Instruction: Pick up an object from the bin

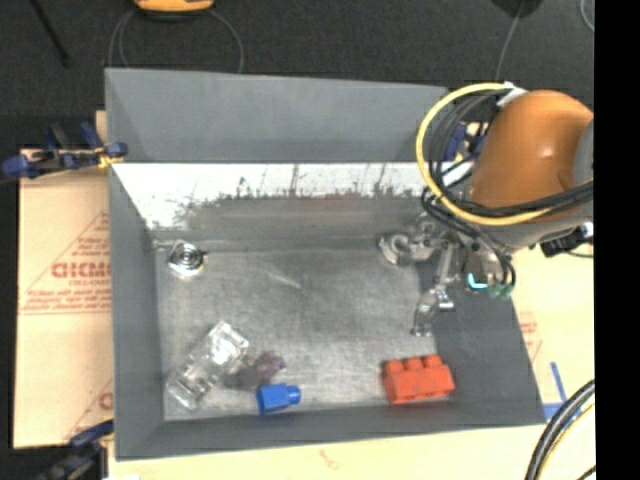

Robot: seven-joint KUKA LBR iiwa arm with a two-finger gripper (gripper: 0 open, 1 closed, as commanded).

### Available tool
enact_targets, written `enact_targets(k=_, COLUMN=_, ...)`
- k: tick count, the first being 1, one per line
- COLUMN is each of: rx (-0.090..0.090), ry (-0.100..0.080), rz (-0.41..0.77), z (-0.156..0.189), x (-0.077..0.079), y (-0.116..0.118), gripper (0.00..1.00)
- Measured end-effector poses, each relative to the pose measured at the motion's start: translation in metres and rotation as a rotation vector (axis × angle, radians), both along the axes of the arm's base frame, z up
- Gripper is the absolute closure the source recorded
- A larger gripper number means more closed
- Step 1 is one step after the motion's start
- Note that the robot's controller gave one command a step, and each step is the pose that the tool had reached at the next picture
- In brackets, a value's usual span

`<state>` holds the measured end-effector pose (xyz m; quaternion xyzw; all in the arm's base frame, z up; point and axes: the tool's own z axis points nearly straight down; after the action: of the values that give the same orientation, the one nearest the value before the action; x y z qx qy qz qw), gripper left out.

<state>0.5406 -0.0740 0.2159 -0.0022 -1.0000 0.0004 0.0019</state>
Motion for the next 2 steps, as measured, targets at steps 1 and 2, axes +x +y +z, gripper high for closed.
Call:
enact_targets(k=1, rx=0.003, ry=0.004, rz=-0.043, z=-0.065, x=-0.043, y=0.03, gripper=0.0)
enact_targets(k=2, rx=0.01, ry=-0.003, rz=0.181, z=-0.13, x=-0.046, y=-0.023, gripper=0.0)
